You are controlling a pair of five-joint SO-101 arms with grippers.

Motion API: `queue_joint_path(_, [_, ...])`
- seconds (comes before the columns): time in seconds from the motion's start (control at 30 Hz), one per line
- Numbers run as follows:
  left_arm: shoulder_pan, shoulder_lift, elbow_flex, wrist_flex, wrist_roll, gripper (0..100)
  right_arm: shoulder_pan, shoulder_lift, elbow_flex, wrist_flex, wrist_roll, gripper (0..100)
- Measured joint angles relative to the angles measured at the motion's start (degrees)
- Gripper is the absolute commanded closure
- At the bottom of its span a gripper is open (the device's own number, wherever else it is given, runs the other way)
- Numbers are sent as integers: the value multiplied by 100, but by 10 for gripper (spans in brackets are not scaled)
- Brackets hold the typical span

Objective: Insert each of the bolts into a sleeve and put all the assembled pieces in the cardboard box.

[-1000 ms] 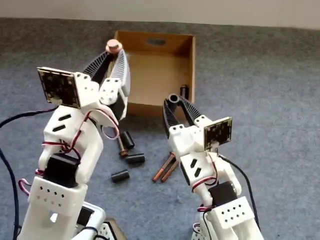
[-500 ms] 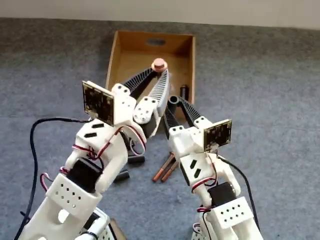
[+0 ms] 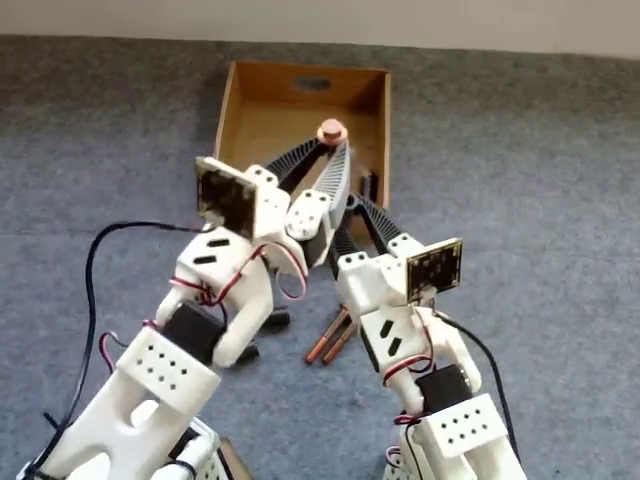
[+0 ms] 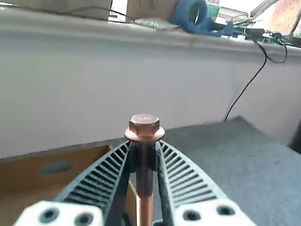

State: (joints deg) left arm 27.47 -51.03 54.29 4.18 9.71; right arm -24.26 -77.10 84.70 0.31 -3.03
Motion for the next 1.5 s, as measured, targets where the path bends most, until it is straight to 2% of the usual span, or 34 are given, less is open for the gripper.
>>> queue_joint_path(0.53, [176,202,-114,-9,0,992,0,0,18,0,0,993])
queue_joint_path(0.63, [176,202,-255,299,0,992,-18,0,18,0,0,993])
queue_joint_path(0.9, [202,229,-1011,1846,0,992,-26,0,9,0,0,993])
queue_joint_path(1.27, [202,255,-1064,2163,-26,992,-26,0,9,0,0,993])
queue_joint_path(1.5, [229,264,-1055,2215,-571,992,-26,0,9,0,0,993])
